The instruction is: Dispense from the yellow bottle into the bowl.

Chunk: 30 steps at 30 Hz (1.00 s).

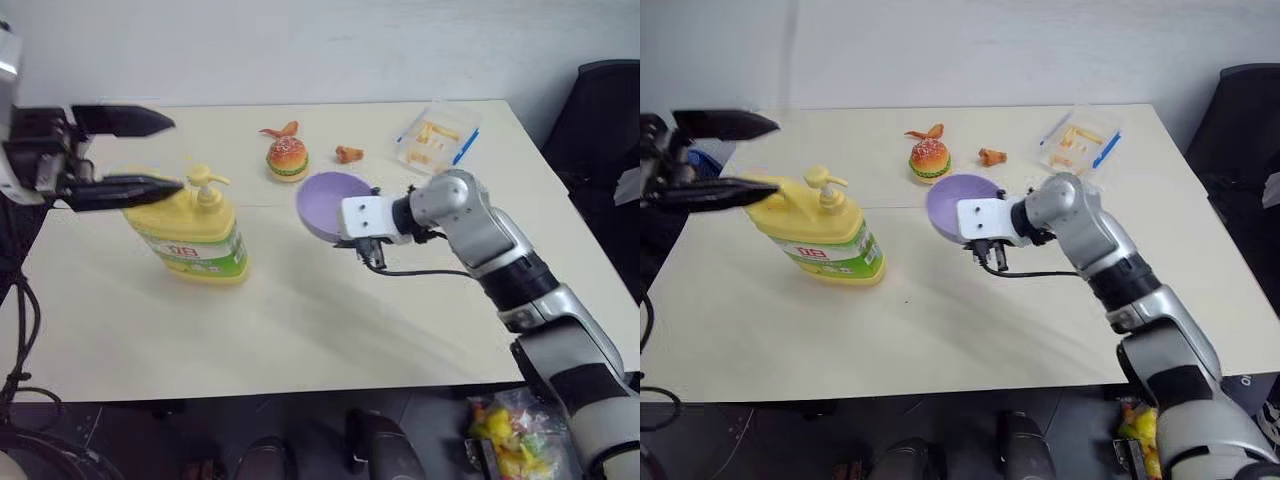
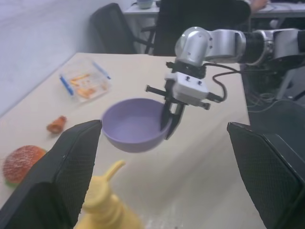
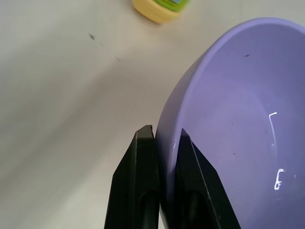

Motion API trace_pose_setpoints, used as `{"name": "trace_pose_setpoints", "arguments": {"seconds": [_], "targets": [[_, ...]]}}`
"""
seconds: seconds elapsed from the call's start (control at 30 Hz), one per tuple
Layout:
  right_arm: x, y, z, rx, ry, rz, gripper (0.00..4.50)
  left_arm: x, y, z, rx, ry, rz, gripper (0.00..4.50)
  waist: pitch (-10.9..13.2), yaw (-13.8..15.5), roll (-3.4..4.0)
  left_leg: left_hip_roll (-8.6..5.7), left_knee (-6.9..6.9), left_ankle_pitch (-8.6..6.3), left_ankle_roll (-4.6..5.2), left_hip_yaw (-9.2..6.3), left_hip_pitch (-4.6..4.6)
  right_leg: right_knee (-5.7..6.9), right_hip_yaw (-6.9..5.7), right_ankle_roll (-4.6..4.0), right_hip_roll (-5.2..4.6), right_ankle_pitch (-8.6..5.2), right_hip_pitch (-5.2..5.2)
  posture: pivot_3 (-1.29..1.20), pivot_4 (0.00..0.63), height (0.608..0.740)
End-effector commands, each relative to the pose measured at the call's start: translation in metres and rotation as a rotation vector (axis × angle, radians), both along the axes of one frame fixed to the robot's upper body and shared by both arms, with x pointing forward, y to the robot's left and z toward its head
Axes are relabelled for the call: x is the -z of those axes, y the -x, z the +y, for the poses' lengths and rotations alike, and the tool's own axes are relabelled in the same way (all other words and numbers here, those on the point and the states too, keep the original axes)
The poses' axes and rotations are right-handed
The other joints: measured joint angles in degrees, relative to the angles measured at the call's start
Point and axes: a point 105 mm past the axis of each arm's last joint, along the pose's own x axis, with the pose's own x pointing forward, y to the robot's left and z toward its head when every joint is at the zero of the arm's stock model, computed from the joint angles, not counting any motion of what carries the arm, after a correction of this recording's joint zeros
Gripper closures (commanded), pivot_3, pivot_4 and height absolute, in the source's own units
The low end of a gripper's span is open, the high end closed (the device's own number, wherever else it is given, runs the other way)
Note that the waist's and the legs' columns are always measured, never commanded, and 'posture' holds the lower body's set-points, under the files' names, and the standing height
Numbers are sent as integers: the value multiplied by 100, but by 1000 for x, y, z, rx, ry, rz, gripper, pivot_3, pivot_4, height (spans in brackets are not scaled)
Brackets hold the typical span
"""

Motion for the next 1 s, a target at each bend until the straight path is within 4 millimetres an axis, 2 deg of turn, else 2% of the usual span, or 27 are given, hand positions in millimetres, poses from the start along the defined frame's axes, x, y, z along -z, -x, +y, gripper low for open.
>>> {"name": "trace_pose_setpoints", "arguments": {"seconds": [0.03,0.2,0.3,0.5,0.77,1.0], "targets": [[-26,10,27,-106,-19,-31,4500,-7,-11,11,-52,-24,-36,589,0,-8,0,0,-1,1,-1,1,0,0,-1,-1,3,-1,-1,0,150,740],[-41,18,50,-179,-31,-33,4500,0,-32,7,-53,-61,-28,1996,0,1,0,2,23,2,-5,4,-32,4,-21,-4,5,-2,-9,0,150,740],[-44,20,56,-201,-26,-37,4500,5,-42,4,-41,-71,-24,2726,-1,-10,-1,1,77,2,-4,-5,-107,25,-34,1,-2,1,-69,0,150,740],[-53,21,61,-220,-22,-41,4500,13,-58,-4,-31,-64,-20,4396,-1,-109,-2,-3,87,2,-4,-15,-116,33,-50,1,-5,1,-72,0,150,740],[-61,20,60,-222,-14,-47,4500,25,-55,-4,-7,-98,2,4452,-1,-245,-2,0,84,2,-4,-21,-115,37,-62,1,-19,1,-72,0,150,740],[-66,26,61,-240,-19,-27,4500,32,-49,7,-44,-134,4,4452,-1,-270,-2,4,87,2,-3,-77,-116,45,-64,1,-27,1,-72,0,150,740]]}}
